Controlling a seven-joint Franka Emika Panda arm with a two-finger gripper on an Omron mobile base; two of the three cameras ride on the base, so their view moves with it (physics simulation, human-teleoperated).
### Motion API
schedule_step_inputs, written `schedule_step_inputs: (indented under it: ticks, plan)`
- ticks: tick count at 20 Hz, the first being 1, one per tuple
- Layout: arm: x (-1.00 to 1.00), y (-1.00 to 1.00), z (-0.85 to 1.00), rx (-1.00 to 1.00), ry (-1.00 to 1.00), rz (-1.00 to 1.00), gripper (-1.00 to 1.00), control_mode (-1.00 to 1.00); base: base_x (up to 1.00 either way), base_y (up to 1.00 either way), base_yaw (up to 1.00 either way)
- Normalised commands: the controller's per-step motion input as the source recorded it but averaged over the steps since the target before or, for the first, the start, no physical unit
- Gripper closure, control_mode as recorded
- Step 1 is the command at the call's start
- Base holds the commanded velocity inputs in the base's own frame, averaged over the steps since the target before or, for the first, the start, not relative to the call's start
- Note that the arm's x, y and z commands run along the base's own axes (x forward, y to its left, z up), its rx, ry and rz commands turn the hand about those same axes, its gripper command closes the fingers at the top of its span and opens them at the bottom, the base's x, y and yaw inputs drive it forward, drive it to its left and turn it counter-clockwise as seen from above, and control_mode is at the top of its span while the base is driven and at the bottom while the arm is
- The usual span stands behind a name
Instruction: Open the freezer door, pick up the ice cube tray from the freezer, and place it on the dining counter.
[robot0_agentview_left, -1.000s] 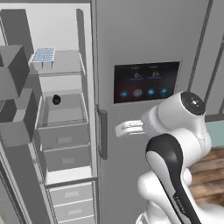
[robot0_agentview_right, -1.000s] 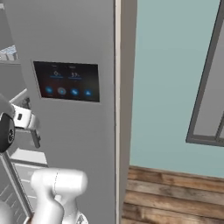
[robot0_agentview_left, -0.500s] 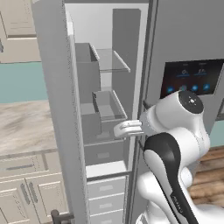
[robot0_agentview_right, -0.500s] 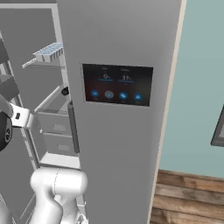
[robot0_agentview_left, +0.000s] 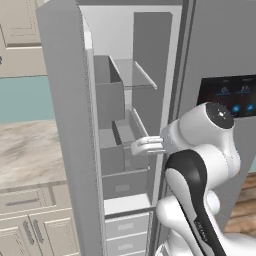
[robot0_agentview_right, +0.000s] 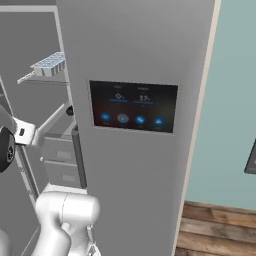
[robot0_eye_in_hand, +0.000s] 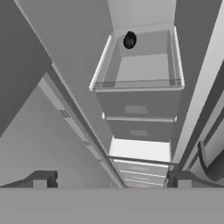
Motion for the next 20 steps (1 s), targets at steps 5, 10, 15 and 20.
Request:
schedule_step_inputs:
  ticks: [5, 10, 15, 20]
  plan:
    - [0.34, -0.03, 0.40, 0.19, 0.00, -0.03, -1.00, -1.00, 0.00, 0.00, 0.00]
    - [0.69, 0.12, 0.71, 0.18, 0.02, -0.23, -1.00, -1.00, 0.00, 0.00, 0.00]
    - [0.77, 0.30, 0.55, 0.14, 0.00, -0.44, -1.00, -1.00, 0.00, 0.00, 0.00]
    - [0.68, 0.03, 0.20, 0.26, 0.00, -0.44, -1.00, -1.00, 0.00, 0.00, 0.00]
